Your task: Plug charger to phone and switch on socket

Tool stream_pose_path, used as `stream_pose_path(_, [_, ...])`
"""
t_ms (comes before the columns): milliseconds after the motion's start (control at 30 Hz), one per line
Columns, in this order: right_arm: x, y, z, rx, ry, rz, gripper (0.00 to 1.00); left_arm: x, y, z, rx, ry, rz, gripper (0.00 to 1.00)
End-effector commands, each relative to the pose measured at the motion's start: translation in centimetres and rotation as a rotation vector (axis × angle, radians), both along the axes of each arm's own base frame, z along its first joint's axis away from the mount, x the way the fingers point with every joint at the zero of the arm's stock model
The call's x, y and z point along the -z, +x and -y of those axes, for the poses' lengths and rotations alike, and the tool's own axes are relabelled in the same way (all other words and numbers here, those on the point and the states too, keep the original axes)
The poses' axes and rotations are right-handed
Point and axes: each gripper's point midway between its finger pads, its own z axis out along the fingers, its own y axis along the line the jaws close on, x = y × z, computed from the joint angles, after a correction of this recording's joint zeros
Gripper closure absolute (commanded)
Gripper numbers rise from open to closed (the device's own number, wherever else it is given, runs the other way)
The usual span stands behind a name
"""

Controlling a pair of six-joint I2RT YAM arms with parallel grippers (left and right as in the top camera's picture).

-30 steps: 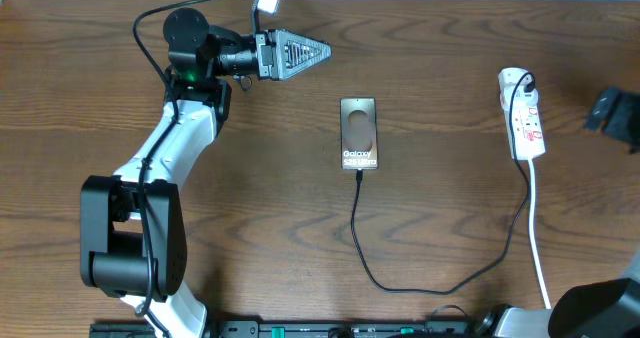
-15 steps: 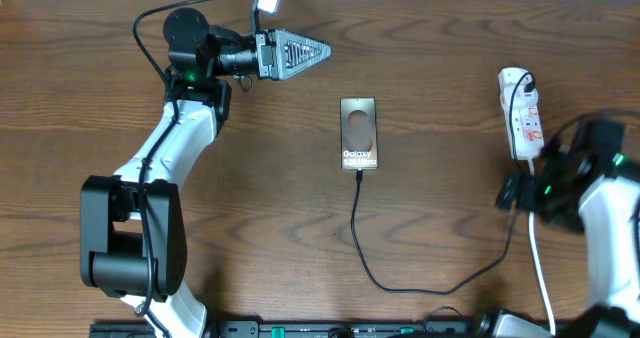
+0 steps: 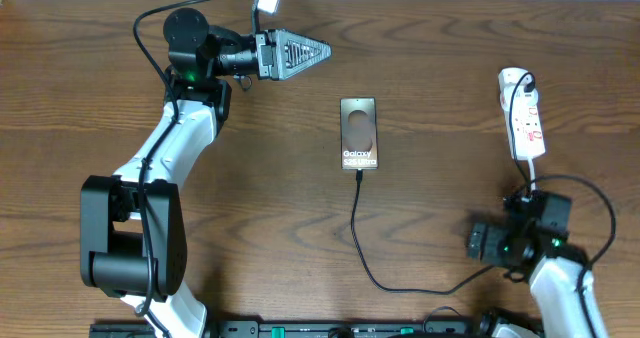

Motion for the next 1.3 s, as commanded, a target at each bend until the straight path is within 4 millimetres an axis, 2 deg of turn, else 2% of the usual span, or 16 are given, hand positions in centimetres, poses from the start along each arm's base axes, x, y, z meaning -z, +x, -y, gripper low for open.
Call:
stream_pose_path(0, [2.5,-2.3,-1.8,-0.04,0.031,-0.014,0.01,-0.9,-0.5,-0.1,0.012,0.001,0.045,0.04])
stream_pose_path(100, [3.7,-3.2,-2.2,-0.049,0.023,0.018,0.01,-0.9,-0.5,-0.1,0.012,0.001,0.044,0.04])
stream_pose_path(200, [3.0,-1.9,-1.8,-0.05,0.0,0.086,0.01,-0.9,-0.5,-0.1,0.012,0.001,0.045,0.04])
stream_pose_path(567, [1.8,-0.8,-1.5,-0.052,-0.024,0.168,0.01,-0.9,-0.5,-0.1,0.012,0.001,0.045,0.04])
stream_pose_path(600, [1.7,-0.7,-1.2,-0.044,-0.044,0.172,0.01,-0.9,-0.5,-0.1,0.012,0.001,0.045,0.04])
stream_pose_path(667, [1.3,-1.0,1.0,0.003,-0.161,0.161,0.01,-0.9,-0.5,-0.1,0.012,0.001,0.045,0.04])
stream_pose_path(733, [0.9,-1.0,1.9,0.019,-0.221,0.165,0.01,-0.9,-0.5,-0.1,0.012,0.001,0.045,0.04])
stream_pose_path(900, [0.3,-0.3,1.3,-0.026,-0.235,0.201,0.01,-0.9,-0.5,-0.1,0.012,0.001,0.045,0.04])
stream_pose_path(1000, [-0.4,-0.3,2.7,0.004,-0.32,0.212,0.01,-0.9,-0.5,-0.1,0.012,0.001,0.045,0.04])
stream_pose_path(1267, [-2.5,0.9,3.0,0.023,-0.343,0.324,0.01,-0.9,-0.5,-0.1,0.012,0.001,0.045,0.04])
